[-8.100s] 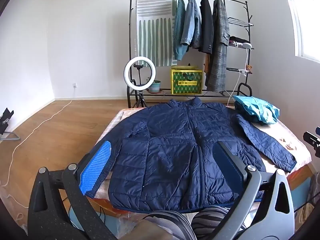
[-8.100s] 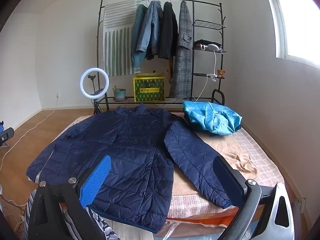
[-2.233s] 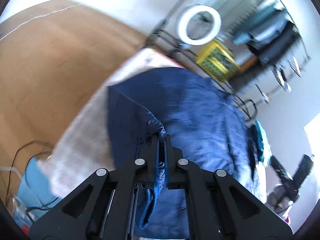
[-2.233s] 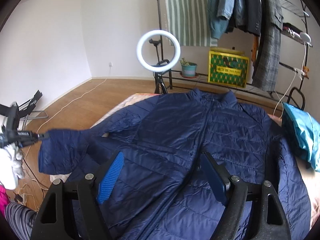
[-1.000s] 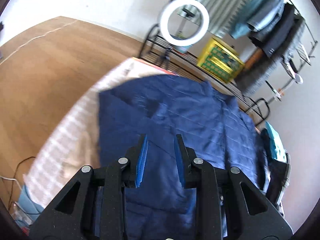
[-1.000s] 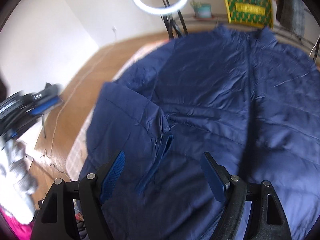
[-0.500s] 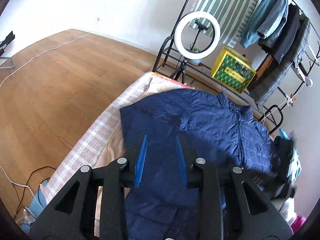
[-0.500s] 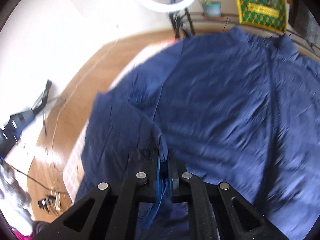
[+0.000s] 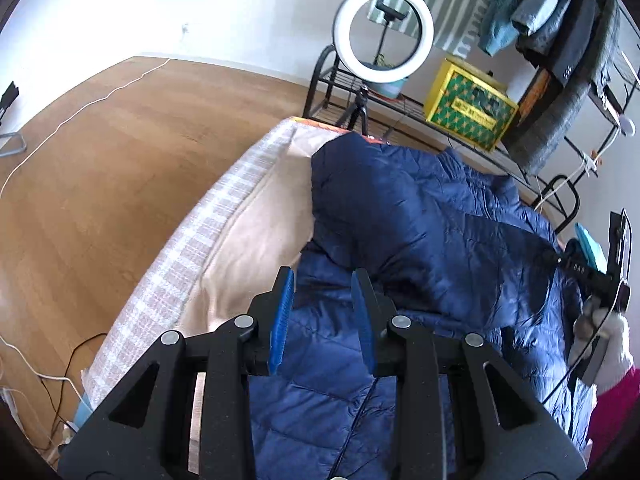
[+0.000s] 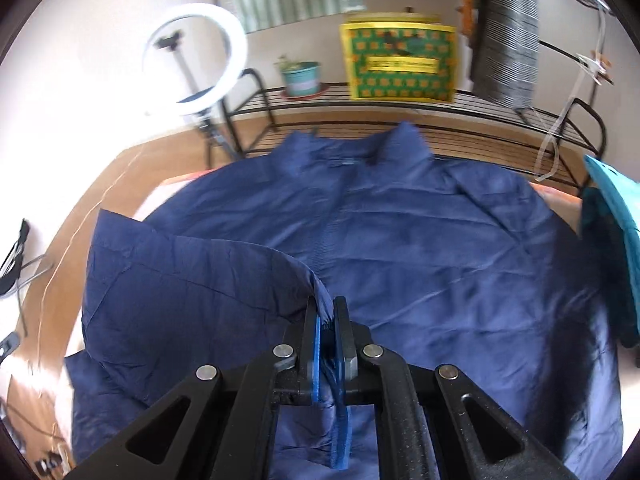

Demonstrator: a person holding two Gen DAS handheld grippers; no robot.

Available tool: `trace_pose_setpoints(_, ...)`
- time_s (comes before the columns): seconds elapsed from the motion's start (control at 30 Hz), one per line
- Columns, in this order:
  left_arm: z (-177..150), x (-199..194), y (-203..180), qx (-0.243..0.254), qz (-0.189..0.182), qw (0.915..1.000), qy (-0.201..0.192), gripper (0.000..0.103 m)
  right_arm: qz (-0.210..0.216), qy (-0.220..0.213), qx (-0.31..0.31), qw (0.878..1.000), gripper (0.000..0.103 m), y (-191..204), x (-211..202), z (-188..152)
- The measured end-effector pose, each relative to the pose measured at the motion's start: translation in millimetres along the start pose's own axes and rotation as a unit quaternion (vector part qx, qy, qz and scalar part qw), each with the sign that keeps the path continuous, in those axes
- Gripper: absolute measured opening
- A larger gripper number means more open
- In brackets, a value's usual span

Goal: Fold large clothes

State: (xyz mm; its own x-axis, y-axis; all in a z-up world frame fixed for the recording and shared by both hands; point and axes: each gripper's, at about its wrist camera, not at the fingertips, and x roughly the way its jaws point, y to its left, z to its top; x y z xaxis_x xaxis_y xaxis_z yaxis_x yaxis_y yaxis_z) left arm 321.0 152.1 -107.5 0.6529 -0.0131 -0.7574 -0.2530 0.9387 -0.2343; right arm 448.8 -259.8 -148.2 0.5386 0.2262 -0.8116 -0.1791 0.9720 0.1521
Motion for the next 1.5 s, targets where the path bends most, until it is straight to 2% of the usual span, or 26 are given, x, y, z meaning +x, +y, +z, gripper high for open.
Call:
trace_pose_setpoints(0.13,0.5,2.2,-12.5,0.006,-0.01,0.9999,0.004,0.029,-0.037,-0.002,0.005,0.999,0.003,-32.3,13.1,7.4)
trace_pose_setpoints(0.27,0.0,2.4,-23.5,0.018,-0.013,0.9998,0.002,0.029,-0.031,0.014,0.025,0.999,0.003,-54.7,29.8,14.8)
trace_pose_setpoints(0.7,1.5,7.9,-29.6,0.02,-0.012,0.9997,0.006,0.029,-0.081,0.055,0.014,0.995,0.003,-61.9,71.3,4.4)
trace_pose_setpoints(0.87,2.7,4.2,-32.7,0.026,-0.009,0.9996,-0.004,0.029,-0.086,0.053,0.014,0.995,0.004,-61.9,74.4,1.8)
trace_pose_setpoints(0.9,3.3,3.1,-34.1,0.027,-0.007,0.9996,-0.007,0.029,-0.082,0.047,0.017,0.995,0.007,-62.3,71.5,2.2)
trace_pose_setpoints(0.97,4.2,0.3,-38.3,0.032,-0.004,0.9994,-0.015,0.029,-0.075,0.032,0.031,0.996,0.02,-64.7,59.4,2.8)
trace_pose_setpoints(1.0,4.5,-0.6,-40.8,0.034,-0.005,0.9993,-0.018,0.029,-0.07,0.024,0.035,0.997,0.03,-64.6,53.3,3.1)
trace_pose_setpoints(1.17,1.5,-5.8,-64.6,0.063,-0.017,0.9975,-0.026,0.029,-0.057,-0.014,0.028,0.998,0.033,-61.0,-1.1,-0.8)
trace_pose_setpoints(1.23,-1.1,-9.3,-75.3,0.073,-0.032,0.9965,-0.027,0.029,-0.046,-0.028,0.035,0.998,0.043,-63.4,-25.9,-6.5)
trace_pose_setpoints(1.3,-4.0,-11.8,-85.1,0.079,-0.051,0.9952,-0.025,0.029,-0.037,-0.041,0.041,0.998,0.047,-68.1,-50.6,-13.8)
trace_pose_setpoints(1.5,-11.1,-13.0,-114.7,0.105,-0.101,0.9893,-0.01,0.029,-0.022,-0.069,0.066,0.995,0.047,-91.0,-133.3,-55.6)
